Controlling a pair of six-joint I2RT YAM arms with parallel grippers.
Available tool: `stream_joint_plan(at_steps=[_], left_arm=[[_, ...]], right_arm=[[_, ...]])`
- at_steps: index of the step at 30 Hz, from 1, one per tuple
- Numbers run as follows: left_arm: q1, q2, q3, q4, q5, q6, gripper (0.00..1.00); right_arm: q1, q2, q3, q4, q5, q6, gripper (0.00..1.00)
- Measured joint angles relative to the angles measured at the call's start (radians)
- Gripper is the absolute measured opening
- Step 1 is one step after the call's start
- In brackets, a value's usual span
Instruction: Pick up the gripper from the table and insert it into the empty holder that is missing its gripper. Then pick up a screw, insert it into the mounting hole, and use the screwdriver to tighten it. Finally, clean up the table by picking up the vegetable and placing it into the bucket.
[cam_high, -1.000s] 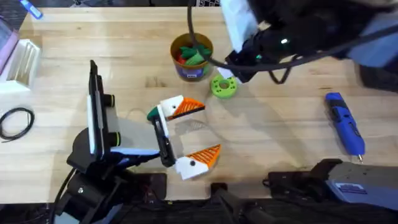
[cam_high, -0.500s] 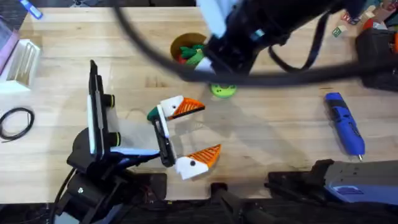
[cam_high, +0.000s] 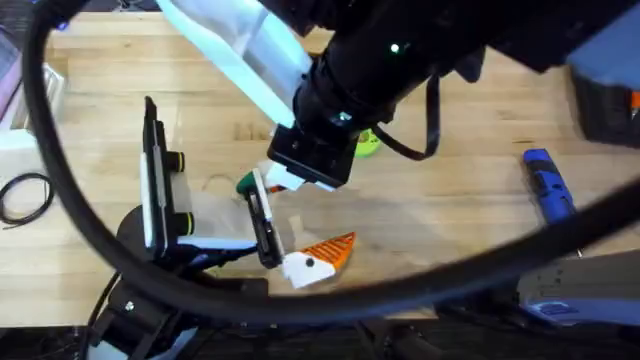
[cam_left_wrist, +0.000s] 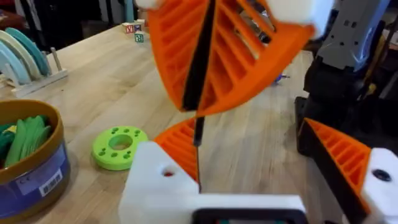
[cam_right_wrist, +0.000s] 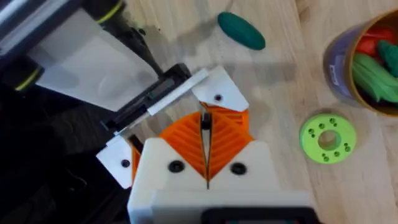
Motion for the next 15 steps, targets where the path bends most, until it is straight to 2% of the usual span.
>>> stream_joint_plan(at_steps=[15], left_arm=[[0.000, 0.001, 0.000, -0.001, 0.006, -0.005, 0.986]], right_arm=[[0.000, 0.065, 0.005, 0.025, -0.009, 0.000, 0.006]])
